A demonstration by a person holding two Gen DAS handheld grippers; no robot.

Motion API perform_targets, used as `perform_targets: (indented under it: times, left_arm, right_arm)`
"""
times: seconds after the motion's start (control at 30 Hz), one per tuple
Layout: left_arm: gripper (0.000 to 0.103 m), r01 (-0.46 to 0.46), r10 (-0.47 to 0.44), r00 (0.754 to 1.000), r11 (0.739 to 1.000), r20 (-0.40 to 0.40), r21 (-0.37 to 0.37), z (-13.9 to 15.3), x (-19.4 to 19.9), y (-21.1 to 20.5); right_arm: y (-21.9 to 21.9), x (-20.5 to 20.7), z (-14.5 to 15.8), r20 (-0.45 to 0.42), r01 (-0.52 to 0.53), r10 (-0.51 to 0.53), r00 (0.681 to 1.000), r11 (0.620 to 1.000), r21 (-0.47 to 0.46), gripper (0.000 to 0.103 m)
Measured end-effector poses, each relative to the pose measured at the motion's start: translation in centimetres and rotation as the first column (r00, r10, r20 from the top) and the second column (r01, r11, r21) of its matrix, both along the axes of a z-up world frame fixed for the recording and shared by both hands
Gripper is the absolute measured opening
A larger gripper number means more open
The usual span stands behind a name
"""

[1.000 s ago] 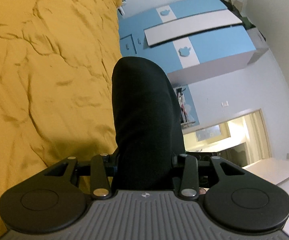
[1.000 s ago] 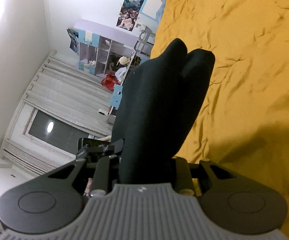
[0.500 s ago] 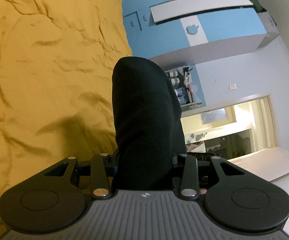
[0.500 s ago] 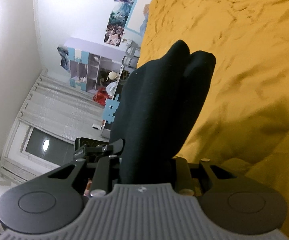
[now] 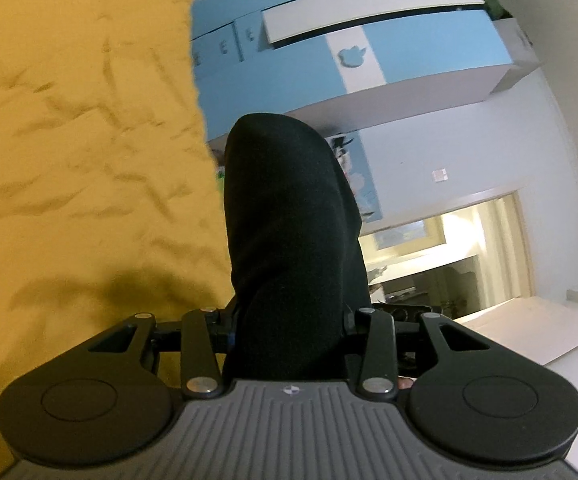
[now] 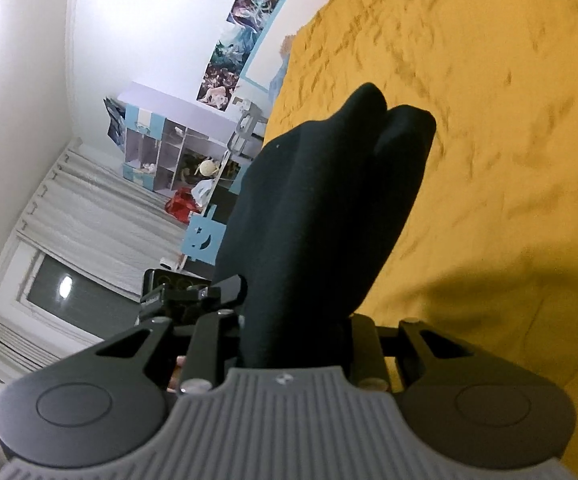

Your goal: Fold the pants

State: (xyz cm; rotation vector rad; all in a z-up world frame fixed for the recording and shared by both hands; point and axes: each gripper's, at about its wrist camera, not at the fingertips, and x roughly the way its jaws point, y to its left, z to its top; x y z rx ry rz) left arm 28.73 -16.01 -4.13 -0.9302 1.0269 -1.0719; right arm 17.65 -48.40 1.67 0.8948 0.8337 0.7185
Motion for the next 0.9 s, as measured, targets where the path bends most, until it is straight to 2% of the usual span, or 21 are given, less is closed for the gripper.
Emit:
perform_targets:
  times: [0.2, 0.43, 0.57, 0.77, 0.9]
  left_arm:
    - [0.045, 0.002, -0.002, 1.000, 0.998, -0.012, -0.062, 0.3, 4.1, -4.5]
    - [0.045, 0.020, -0.023, 0.999, 0.997, -0.029, -0.078, -1.0, 7.8, -8.2]
    - [0.045, 0.021, -0.024, 0.998, 0.998, -0.052, -0.060, -2.7, 9.3, -9.6]
    - [0.045, 0.013, -0.014, 0.992, 1.000, -0.126, -0.014, -6.6, 11.2, -10.8]
    - [0.045, 0.008, -0.006, 0.990, 1.000, -0.144, 0.014, -8.6, 12.1, -11.0]
  right_arm:
    - [-4.9, 5.0, 3.5, 0.021, 0.000, 0.002, 1.000, 0.996, -0.091, 0.021]
    - [-9.2, 9.9, 4.1, 0.012, 0.004, -0.002, 1.000, 0.990, -0.141, 0.021]
    - [-11.3, 12.1, 2.0, -0.006, 0.008, -0.009, 1.000, 0.992, -0.128, 0.021]
    - [-13.2, 14.8, -3.9, -0.071, 0.007, -0.013, 0.997, 0.996, -0.085, 0.021]
    - [-13.3, 15.9, -7.4, -0.102, 0.005, -0.010, 0.995, 0.999, -0.054, 0.021]
